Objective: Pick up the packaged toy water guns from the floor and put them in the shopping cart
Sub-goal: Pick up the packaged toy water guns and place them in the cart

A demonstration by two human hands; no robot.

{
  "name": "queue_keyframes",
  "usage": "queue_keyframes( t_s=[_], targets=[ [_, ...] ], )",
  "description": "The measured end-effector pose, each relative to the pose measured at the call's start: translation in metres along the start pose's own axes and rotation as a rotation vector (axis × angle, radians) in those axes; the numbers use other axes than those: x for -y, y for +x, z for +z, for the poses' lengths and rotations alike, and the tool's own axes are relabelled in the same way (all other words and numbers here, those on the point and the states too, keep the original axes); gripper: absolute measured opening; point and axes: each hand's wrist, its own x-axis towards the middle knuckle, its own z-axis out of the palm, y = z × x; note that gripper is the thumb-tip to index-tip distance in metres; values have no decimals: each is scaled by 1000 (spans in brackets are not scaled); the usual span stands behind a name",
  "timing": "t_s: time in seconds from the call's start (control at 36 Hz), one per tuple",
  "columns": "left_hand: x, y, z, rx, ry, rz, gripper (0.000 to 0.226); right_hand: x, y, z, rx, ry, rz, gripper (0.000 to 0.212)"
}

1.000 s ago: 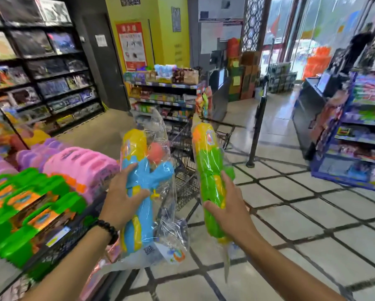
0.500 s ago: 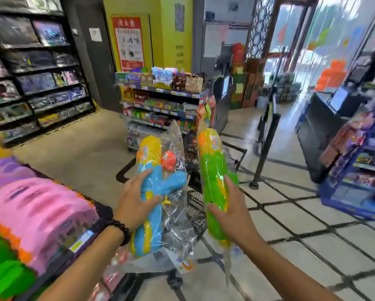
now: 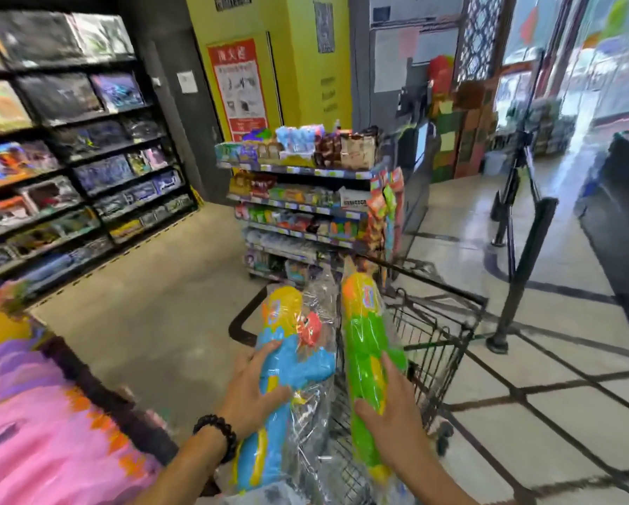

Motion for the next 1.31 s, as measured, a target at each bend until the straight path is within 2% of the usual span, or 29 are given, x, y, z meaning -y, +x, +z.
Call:
queue_keyframes(
  t_s=[0.25,0.42,0.67,0.89,1.06,1.17,1.31],
  targets=[
    [43,106,33,102,66,-4,77,-26,90,39,-24,75,167,95],
    [68,170,59,258,107,13,79,-49,120,70,-90,60,266,94],
    [134,244,114,449,228,38,80,-83,160,122,-223,-12,532,96],
    [187,271,169,550,418,45,84,-134,177,178,-299,-31,653,92],
    [240,275,209,629,458,32,84,-179,179,223,-302,-94,723,87],
    [268,279,229,637,499,72,82,-206,178,248,-294,-89,768,83],
    [296,286,253,658,513,33,80,-235,191,273,-278,-132,784,83]
  ],
)
